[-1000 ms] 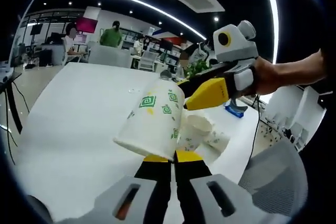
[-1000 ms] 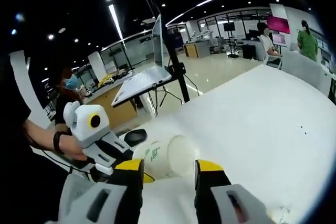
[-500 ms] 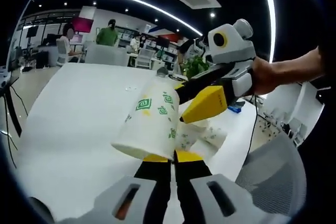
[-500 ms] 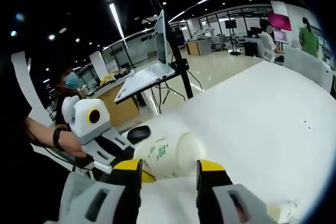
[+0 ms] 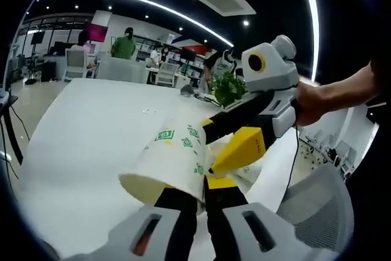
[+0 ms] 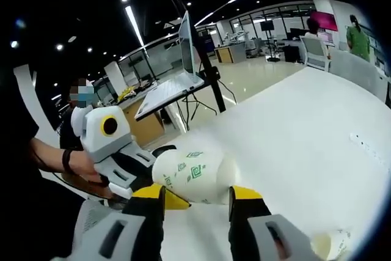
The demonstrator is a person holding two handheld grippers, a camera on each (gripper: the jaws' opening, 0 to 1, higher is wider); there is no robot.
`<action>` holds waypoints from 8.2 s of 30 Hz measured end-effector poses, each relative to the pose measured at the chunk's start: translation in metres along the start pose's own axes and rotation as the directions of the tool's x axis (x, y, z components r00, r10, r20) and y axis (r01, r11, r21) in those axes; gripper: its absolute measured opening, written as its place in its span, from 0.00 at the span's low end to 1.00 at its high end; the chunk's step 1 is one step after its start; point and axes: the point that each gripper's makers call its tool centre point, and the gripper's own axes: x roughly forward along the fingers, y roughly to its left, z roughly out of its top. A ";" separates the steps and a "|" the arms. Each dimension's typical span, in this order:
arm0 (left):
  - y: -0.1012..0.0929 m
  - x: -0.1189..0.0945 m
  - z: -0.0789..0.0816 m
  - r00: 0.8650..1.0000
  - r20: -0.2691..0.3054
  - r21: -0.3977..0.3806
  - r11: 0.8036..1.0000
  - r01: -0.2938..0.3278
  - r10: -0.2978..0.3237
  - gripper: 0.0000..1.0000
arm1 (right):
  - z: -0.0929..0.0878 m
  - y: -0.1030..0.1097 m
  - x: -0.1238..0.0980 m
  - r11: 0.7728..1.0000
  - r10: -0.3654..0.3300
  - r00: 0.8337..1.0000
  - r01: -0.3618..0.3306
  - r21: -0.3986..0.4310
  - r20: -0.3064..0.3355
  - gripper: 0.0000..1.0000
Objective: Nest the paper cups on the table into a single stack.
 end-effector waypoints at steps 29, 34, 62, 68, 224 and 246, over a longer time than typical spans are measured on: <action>-0.007 0.014 -0.001 0.999 -0.023 0.018 0.999 0.049 -0.048 0.02 | -0.005 0.019 -0.017 0.998 0.047 0.998 -0.049 0.039 0.046 0.42; -0.010 0.015 0.000 0.998 -0.028 0.031 0.998 0.054 -0.053 0.01 | -0.005 0.007 -0.030 0.998 -0.001 0.998 -0.003 0.057 0.069 0.44; -0.022 0.031 0.009 0.992 -0.102 0.145 0.986 0.083 -0.068 0.01 | -0.053 -0.030 -0.111 0.948 -0.316 0.947 0.314 0.041 0.060 0.68; -0.039 0.048 0.013 0.983 -0.150 0.182 0.975 0.131 -0.104 0.01 | -0.072 -0.034 -0.127 0.926 -0.376 0.925 0.372 0.068 0.061 0.72; -0.023 0.037 -0.049 0.985 -0.144 0.040 0.995 -0.094 0.099 0.46 | -0.239 -0.095 -0.194 0.554 -0.757 0.626 0.768 0.322 -0.190 0.52; -0.009 0.023 -0.061 0.978 -0.140 -0.028 0.987 -0.161 0.155 0.43 | -0.228 -0.122 -0.160 0.567 -0.757 0.633 0.759 0.319 -0.160 0.38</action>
